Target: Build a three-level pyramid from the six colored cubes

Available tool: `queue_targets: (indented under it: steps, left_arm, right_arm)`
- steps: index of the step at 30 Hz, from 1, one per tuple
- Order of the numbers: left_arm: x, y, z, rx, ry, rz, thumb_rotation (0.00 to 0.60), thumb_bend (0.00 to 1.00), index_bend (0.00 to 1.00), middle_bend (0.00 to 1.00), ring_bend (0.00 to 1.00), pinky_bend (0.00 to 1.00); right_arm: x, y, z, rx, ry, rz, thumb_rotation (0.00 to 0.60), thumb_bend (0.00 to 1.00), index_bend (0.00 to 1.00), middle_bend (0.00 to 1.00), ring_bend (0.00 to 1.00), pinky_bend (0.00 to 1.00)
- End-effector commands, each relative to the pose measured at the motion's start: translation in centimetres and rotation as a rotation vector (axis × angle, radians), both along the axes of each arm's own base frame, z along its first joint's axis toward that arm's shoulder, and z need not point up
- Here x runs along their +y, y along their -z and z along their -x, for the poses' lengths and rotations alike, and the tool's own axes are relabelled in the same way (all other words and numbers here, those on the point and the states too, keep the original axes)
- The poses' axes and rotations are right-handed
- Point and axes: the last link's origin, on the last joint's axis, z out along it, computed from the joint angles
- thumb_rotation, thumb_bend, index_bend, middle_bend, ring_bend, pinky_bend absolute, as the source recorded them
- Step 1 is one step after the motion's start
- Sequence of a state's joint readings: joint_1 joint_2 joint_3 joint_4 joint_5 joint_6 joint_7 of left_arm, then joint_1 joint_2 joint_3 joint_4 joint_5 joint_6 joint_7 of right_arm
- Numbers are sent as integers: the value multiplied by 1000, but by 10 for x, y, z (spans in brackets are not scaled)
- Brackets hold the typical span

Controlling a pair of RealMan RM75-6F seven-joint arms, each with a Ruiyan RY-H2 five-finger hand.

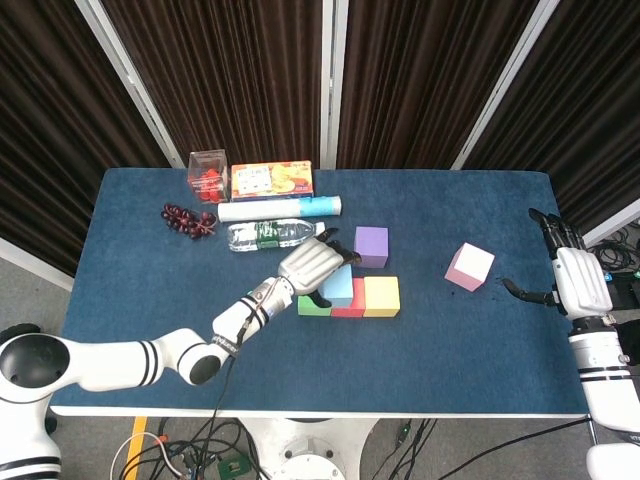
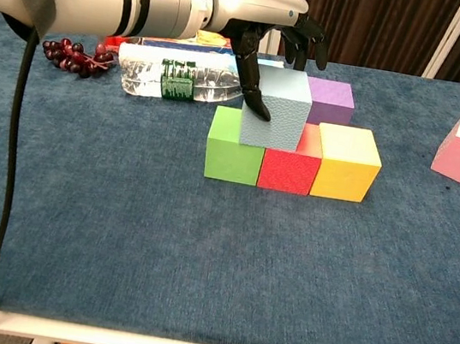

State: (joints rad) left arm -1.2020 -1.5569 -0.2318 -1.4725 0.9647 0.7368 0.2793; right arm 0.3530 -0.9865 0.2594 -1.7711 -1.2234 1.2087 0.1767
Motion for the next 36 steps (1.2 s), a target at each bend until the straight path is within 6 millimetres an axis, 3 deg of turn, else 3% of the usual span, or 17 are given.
queue_targets:
  steps: [1,8,16,25,28,31,36]
  left_arm:
    - [0,-1,-1,-2,1,-1,600,90,240,400,223,65]
    - [0,-1,-2,1,4,0,600,90,240,386,222,65]
    - [0,-1,-1,-4,2,-8,600,90,207,213,133,64]
    - [-2,-7,0,-7,-3,-8,600,91,185,152,99,64]
    - [-6,-21,3,-41,-24,-4,600,91,178,138,94,65]
    - [-8,-46,15,-91,-62,-32,600,91,176,135,92,64]
    - [-7,-93,62,-100,-153,-151,600,90,176,142,92,65]
  right_arm:
    - [0,0,0,-1,0,1,600,101,0,102,0,0]
    - [1,-2,0,0,-2,5,600,101,0,102,0,0]
    - [1,-1,1,-2,1,4,600,101,0,102,0,0]
    - [2,-3,1,-7,0,9,600,101,0,101,0,0]
    - [1,-3,2,-8,7,5,600,101,0,101,0,0]
    - [0,-2,4,-10,14,-5,600,101,0,101,0,0]
    - [-4,10,9,20,33,-69,600,123,0,114,0,0]
